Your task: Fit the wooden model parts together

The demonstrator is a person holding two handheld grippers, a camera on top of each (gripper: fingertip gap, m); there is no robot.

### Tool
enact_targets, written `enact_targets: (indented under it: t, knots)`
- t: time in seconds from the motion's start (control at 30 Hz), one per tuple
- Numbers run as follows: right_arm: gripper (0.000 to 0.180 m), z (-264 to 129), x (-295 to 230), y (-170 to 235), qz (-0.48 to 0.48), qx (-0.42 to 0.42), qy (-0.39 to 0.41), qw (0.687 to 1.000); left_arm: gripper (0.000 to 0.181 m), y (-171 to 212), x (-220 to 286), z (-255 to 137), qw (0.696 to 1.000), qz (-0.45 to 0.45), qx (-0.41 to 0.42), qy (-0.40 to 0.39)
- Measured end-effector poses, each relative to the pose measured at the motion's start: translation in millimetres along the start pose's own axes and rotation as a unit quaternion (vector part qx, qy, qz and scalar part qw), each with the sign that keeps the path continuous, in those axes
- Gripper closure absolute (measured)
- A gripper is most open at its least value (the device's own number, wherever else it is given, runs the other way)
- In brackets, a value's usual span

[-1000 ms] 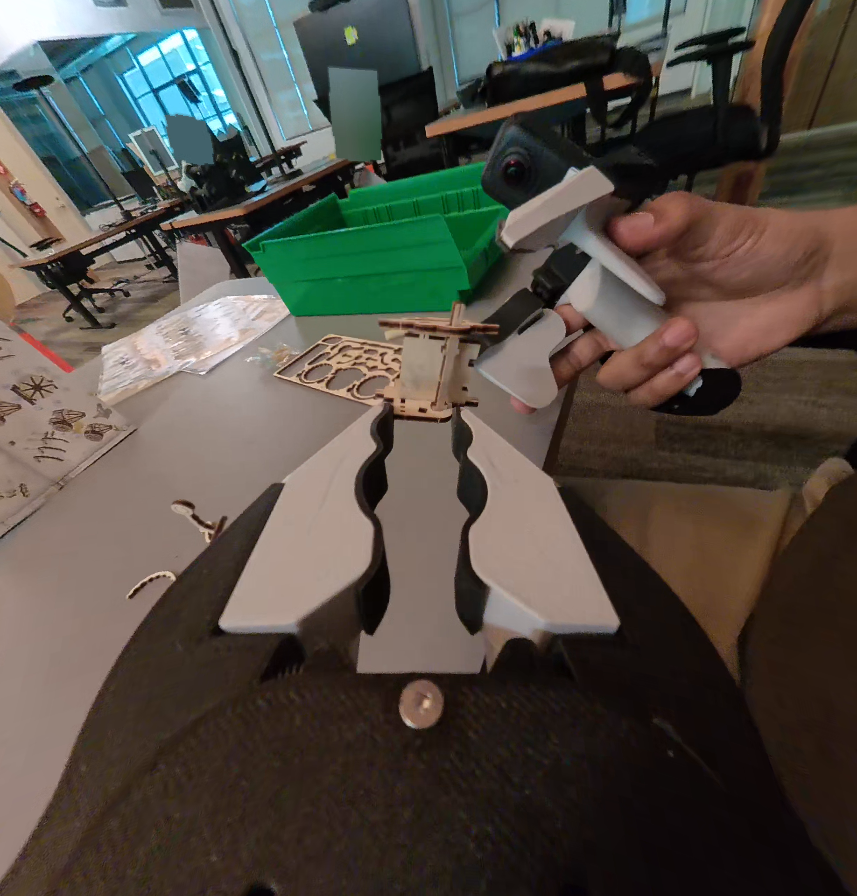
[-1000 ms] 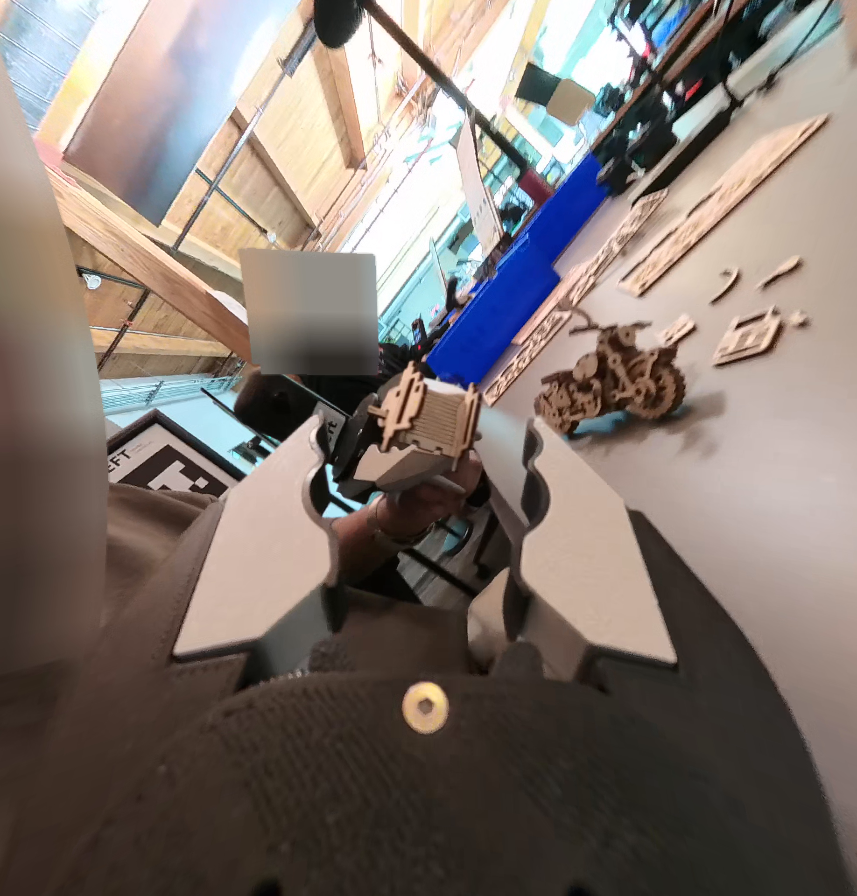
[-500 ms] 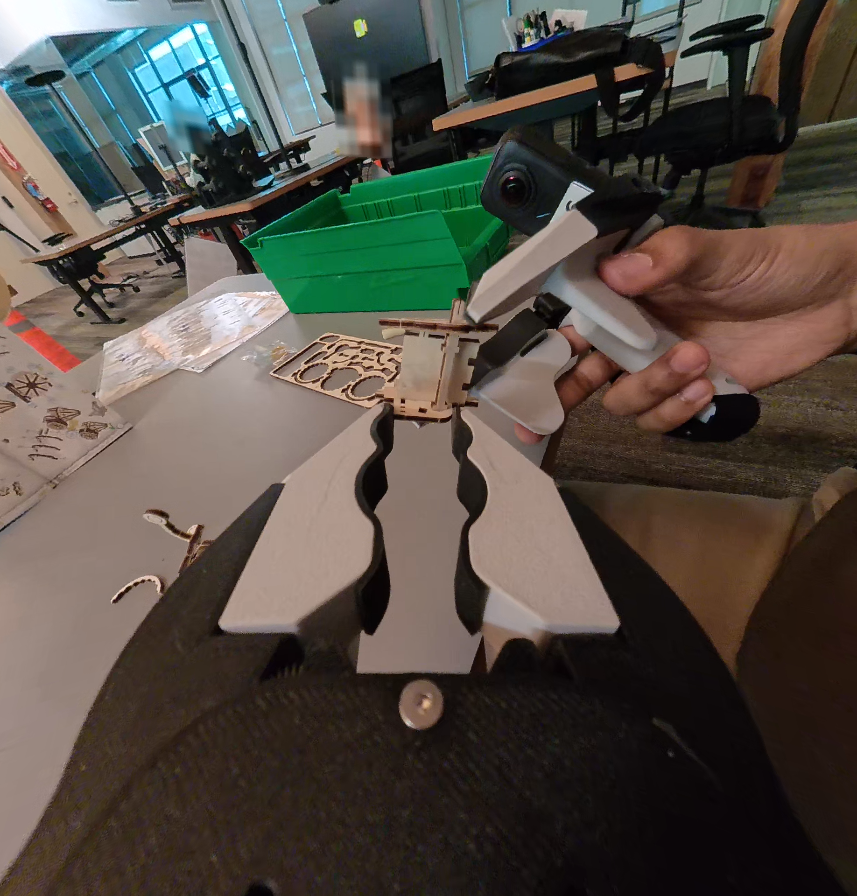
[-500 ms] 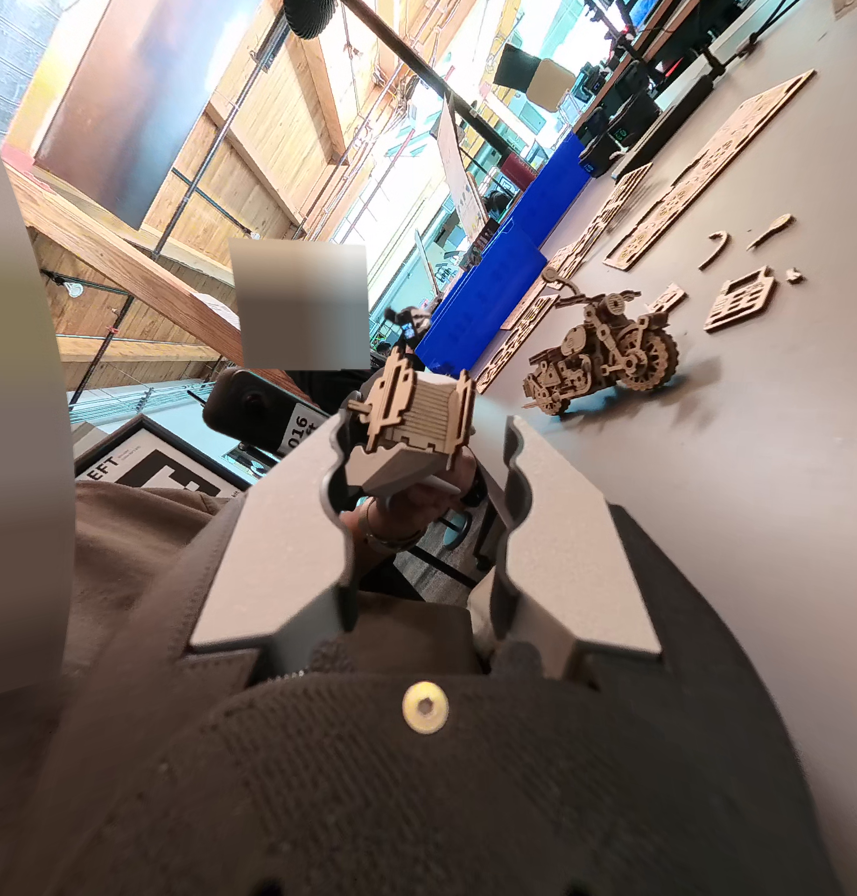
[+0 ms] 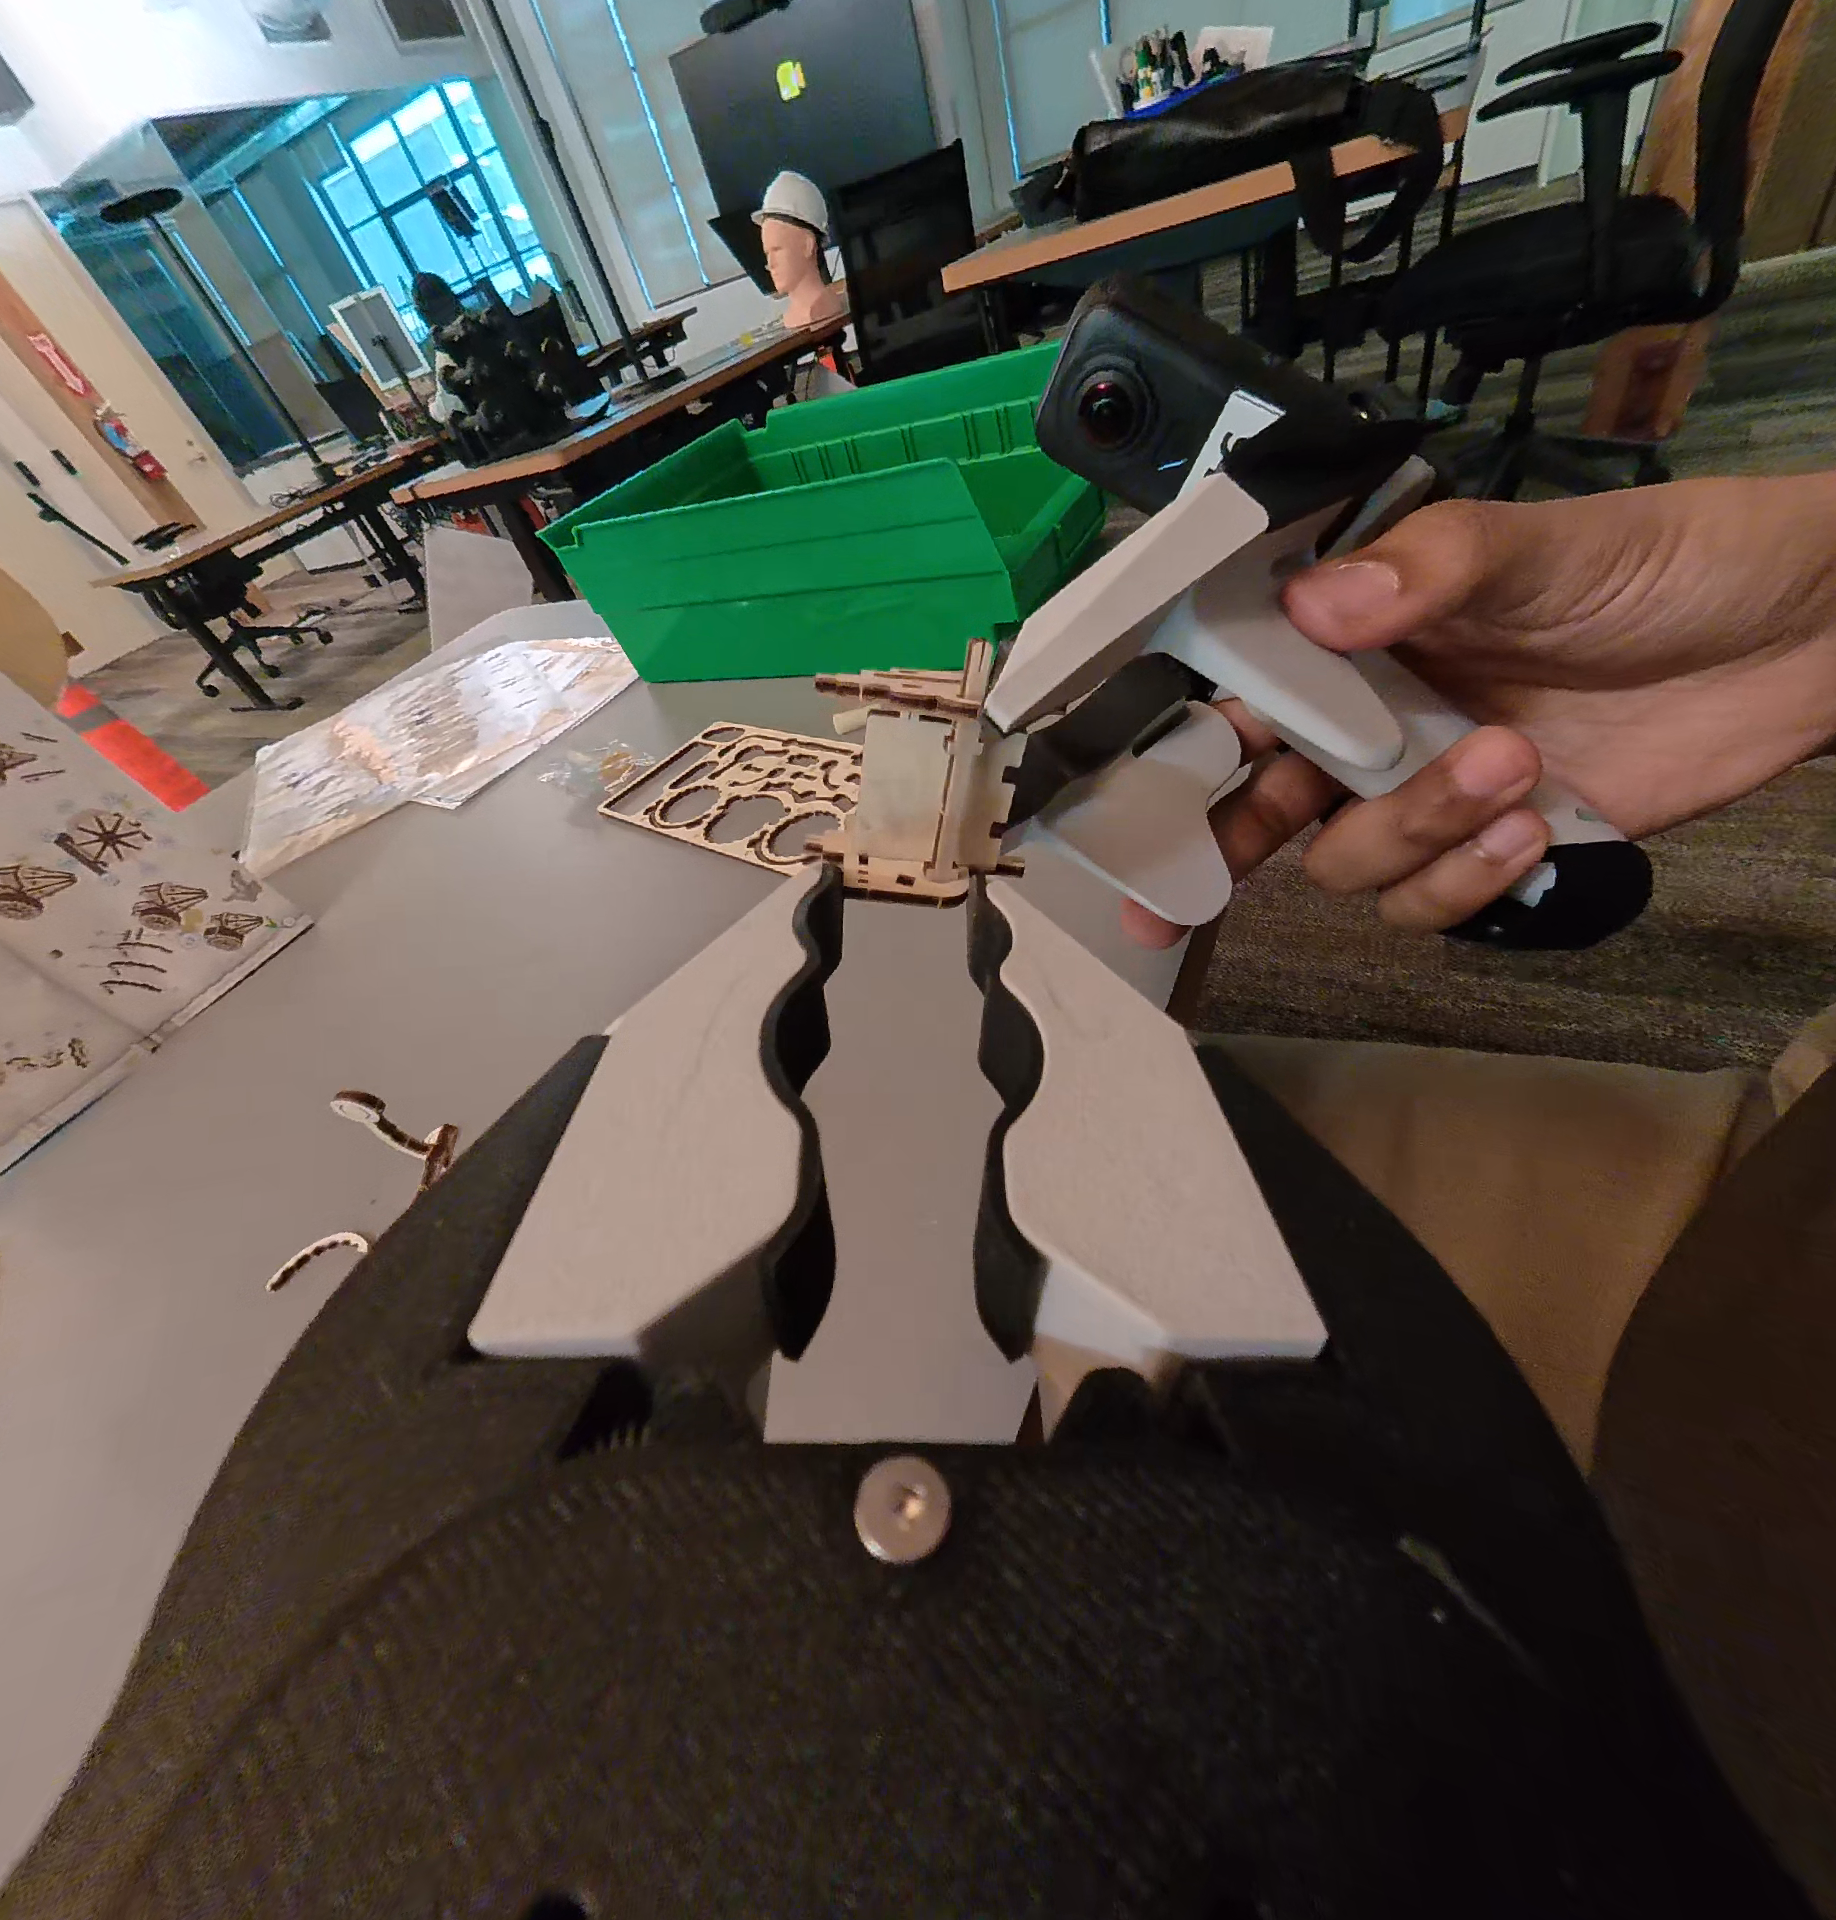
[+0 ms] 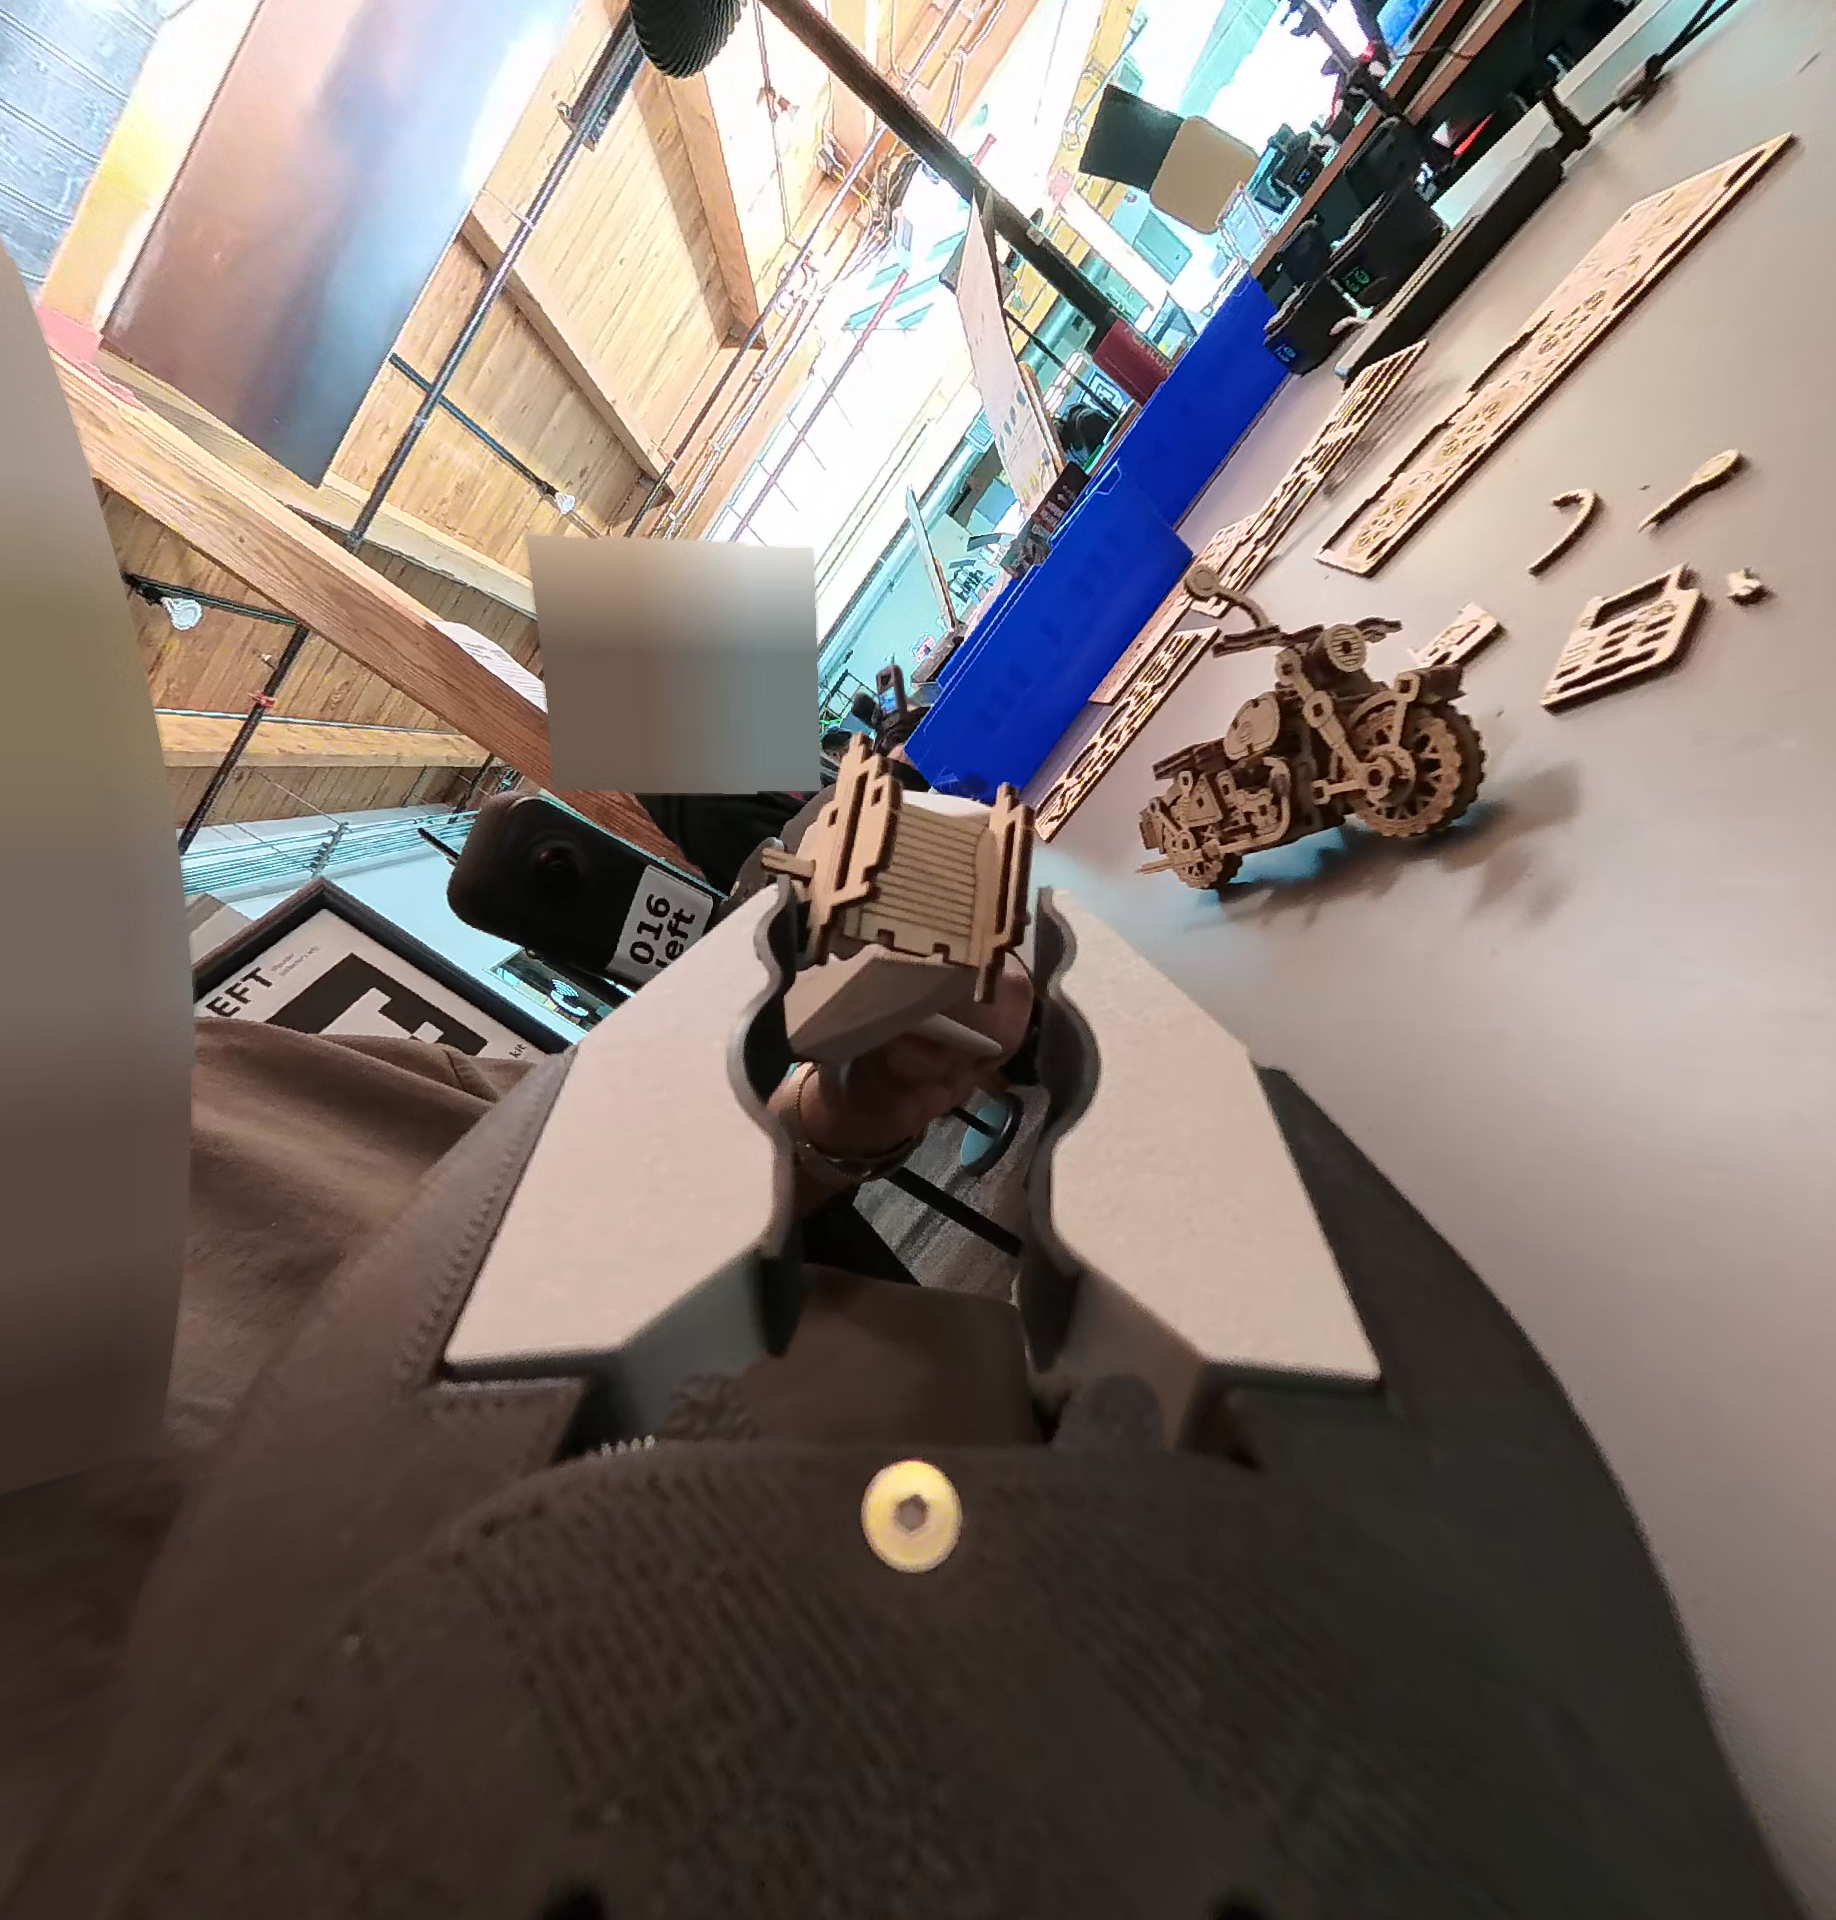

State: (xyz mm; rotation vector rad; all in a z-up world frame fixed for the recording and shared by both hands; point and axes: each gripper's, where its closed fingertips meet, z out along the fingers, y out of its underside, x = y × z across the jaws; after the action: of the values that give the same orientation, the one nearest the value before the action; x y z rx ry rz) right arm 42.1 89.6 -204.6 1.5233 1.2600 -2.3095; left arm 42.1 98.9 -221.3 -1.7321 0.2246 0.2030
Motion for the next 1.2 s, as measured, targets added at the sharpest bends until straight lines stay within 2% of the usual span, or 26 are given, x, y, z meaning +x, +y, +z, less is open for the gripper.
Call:
enact_targets:
  t: [0.03,0.13,0.27,0.37,0.6,0.77,0.9,1.07,1.2]
  knots:
    - [0.135,0.1,-0.2,-0.1,-0.001,0.000,0.000,1.000,0.158,-0.4,-0.1,-0.1,1.000,0.001,0.001,-0.001]
    - [0.130,0.1,-0.5,0.0,0.002,-0.001,-0.001,1.000,0.158,-1.2,0.0,-0.4,1.000,0.003,0.005,0.000]
    - [0.099,-1.5,-3.0,-2.9,0.017,-0.001,-0.014,1.000,0.158,-2.0,-2.8,-2.0,1.000,-0.011,0.010,0.001]
    - [0.098,-5.3,-2.2,-7.1,0.015,0.000,-0.015,1.000,0.158,-4.9,-0.9,-4.3,1.000,-0.015,0.021,0.014]
    - [0.114,-8.5,-3.9,-5.3,0.077,-0.010,-0.053,0.996,0.158,-8.9,19.1,-7.5,0.997,-0.002,0.038,0.071]
    - [0.125,-4.7,-7.8,3.9,0.113,-0.023,-0.082,0.990,0.158,-7.5,20.7,-6.9,0.996,-0.009,0.033,0.080]
    - [0.125,-4.3,-9.6,5.2,0.121,-0.026,-0.091,0.988,0.158,-6.5,19.7,-6.2,0.996,-0.017,0.031,0.082]
    - [0.139,-5.4,-13.0,4.8,0.120,-0.030,-0.104,0.987,0.158,-6.1,19.5,-6.1,0.996,-0.025,0.030,0.086]
    - [0.140,-5.5,-12.3,5.4,0.120,-0.032,-0.100,0.987,0.158,-5.1,19.4,-6.2,0.995,-0.027,0.027,0.088]
